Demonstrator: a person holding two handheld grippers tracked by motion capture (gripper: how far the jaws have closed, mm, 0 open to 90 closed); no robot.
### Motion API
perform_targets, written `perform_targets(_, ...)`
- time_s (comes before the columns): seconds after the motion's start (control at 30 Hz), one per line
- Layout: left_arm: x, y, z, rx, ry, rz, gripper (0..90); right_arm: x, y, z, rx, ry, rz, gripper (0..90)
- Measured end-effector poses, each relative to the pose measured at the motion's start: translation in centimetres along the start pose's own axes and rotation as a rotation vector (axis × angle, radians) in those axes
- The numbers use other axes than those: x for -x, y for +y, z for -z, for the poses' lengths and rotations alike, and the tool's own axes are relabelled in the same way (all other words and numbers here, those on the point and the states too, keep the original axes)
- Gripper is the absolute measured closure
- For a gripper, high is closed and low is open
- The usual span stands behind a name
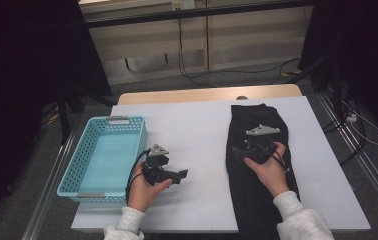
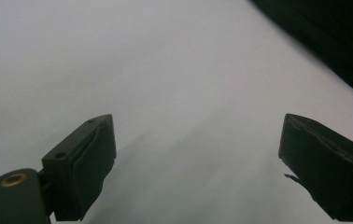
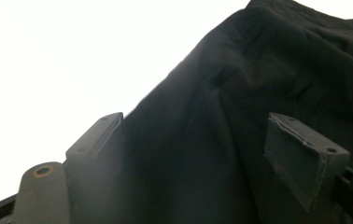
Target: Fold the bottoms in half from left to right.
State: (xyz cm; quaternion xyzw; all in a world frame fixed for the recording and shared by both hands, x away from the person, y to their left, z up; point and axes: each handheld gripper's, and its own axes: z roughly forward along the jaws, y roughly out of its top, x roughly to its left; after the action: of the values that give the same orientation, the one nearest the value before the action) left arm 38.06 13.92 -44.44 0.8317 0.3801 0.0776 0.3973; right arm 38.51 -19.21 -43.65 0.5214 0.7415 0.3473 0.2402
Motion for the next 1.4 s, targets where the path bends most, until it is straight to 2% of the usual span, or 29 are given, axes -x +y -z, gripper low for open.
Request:
perform_targets(0.13, -0.1, -0.2, 0.2, 0.007, 0.01, 0.008, 11.3, -1.0, 1.0, -1.7, -0.016, 0.006, 0.02, 18.8)
perform_targets(0.23, -0.2, -0.3, 0.3, 0.006, 0.013, 0.009, 11.3, -1.3, 1.2, -2.3, -0.018, 0.017, 0.003, 17.6)
perform_targets(0.33, -0.3, -0.3, 0.4, 0.008, 0.017, 0.014, 11.4, -1.4, 1.2, -4.1, -0.087, 0.007, 0.003, 13.1)
perform_targets(0.37, -0.3, -0.3, 0.5, 0.01, 0.016, 0.019, 11.4, -1.3, 1.0, -4.7, -0.108, -0.014, 0.01, 13.6)
perform_targets(0.43, -0.2, -0.3, 0.5, 0.01, 0.016, 0.012, 11.6, -1.2, 0.7, -5.3, -0.099, -0.04, 0.012, 11.3)
perform_targets(0.57, -0.2, -0.3, 0.6, 0.016, 0.016, 0.014, 11.8, -0.7, 0.6, -5.4, -0.069, -0.059, -0.011, 23.7)
perform_targets(0.77, -0.4, -0.4, 0.9, 0.018, 0.022, 0.022, 11.9, -0.4, 0.5, -5.0, -0.056, -0.071, -0.022, 50.2)
perform_targets(0.87, -0.4, -0.4, 1.0, 0.025, 0.023, 0.019, 12.1, -0.2, 0.6, -4.8, -0.057, -0.066, -0.029, 75.5)
perform_targets(0.9, -0.4, -0.4, 1.0, 0.025, 0.023, 0.019, 12.0, -0.2, 0.6, -4.8, -0.057, -0.066, -0.029, 75.5)
perform_targets(0.93, -0.5, -0.4, 1.0, 0.019, 0.019, 0.019, 12.1, 0.0, 0.5, -4.8, -0.053, -0.062, -0.049, 81.9)
perform_targets(0.97, -0.5, -0.4, 1.0, 0.019, 0.019, 0.019, 12.2, 0.0, 0.5, -4.8, -0.053, -0.062, -0.049, 81.9)
perform_targets(1.0, -0.6, -0.4, 1.0, 0.018, 0.02, 0.02, 12.1, 0.1, 0.6, -4.8, -0.054, -0.059, -0.065, 86.8)
perform_targets(1.07, -0.6, -0.4, 1.0, 0.022, 0.024, 0.027, 12.1, 0.3, 0.5, -4.8, -0.047, -0.048, -0.091, 87.7)
perform_targets(1.1, -0.6, -0.4, 1.0, 0.023, 0.022, 0.028, 12.1, 0.3, 0.5, -4.8, -0.048, -0.044, -0.089, 87.8)
perform_targets(1.23, -0.5, -0.2, 1.0, 0.028, 0.02, 0.025, 12.1, -0.3, 0.6, -4.8, -0.05, -0.001, -0.058, 88.1)
perform_targets(1.4, -0.4, 0.0, 1.1, 0.034, 0.02, 0.027, 12.1, -2.8, 0.7, -4.8, -0.049, 0.086, 0.015, 88.1)
